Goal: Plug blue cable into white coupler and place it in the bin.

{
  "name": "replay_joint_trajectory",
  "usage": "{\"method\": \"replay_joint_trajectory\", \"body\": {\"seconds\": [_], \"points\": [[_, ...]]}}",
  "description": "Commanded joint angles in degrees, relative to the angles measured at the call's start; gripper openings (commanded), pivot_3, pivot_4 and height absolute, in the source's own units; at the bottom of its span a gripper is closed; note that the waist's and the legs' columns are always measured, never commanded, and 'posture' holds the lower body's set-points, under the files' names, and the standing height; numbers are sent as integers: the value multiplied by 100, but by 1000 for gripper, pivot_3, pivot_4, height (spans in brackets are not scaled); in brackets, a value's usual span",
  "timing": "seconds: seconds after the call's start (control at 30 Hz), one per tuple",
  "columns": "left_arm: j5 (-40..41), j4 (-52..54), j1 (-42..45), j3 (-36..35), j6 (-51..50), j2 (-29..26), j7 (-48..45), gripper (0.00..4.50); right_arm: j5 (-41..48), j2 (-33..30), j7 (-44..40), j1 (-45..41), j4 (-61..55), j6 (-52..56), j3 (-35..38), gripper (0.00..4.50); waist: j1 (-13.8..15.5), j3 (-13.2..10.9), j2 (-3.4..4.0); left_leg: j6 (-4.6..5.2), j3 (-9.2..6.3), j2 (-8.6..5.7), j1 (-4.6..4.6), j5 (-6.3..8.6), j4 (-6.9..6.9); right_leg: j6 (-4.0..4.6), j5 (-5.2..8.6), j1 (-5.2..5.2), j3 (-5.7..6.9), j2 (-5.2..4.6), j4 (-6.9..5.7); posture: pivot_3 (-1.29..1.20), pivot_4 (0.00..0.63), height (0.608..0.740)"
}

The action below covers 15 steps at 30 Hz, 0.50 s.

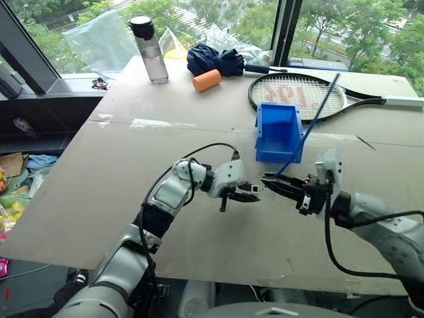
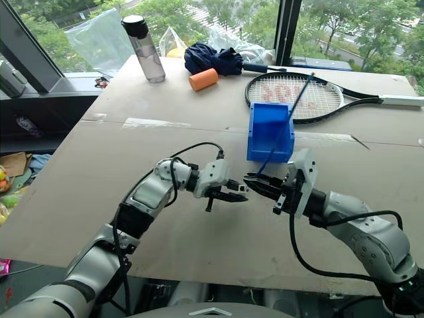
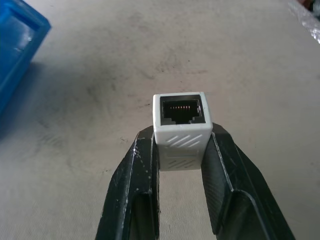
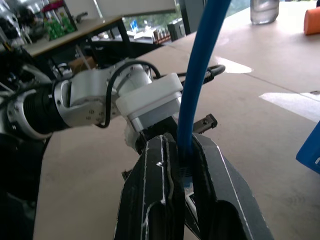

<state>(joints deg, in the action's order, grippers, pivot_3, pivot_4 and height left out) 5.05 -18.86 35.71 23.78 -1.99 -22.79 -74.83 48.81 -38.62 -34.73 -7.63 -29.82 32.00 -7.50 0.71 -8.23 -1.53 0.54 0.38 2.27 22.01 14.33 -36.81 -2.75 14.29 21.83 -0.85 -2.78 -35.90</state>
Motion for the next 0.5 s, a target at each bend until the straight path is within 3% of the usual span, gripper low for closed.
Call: {"method": "replay_joint_trajectory", "body": {"seconds": [0.03,0.5], "points": [[-144,-104,245,96,135,66,-110,544,-698,-100,-713,-287,360,-318,-244,0,1,0,0,1,0,0,1,1,0,-3,-1,1,0,1,0,0,150,740],[-227,-71,320,125,103,74,-384,544,-1779,473,-1521,-796,1208,-654,-494,0,5,0,0,3,-1,2,3,2,-9,-12,-7,0,2,1,-4,0,150,740]]}}
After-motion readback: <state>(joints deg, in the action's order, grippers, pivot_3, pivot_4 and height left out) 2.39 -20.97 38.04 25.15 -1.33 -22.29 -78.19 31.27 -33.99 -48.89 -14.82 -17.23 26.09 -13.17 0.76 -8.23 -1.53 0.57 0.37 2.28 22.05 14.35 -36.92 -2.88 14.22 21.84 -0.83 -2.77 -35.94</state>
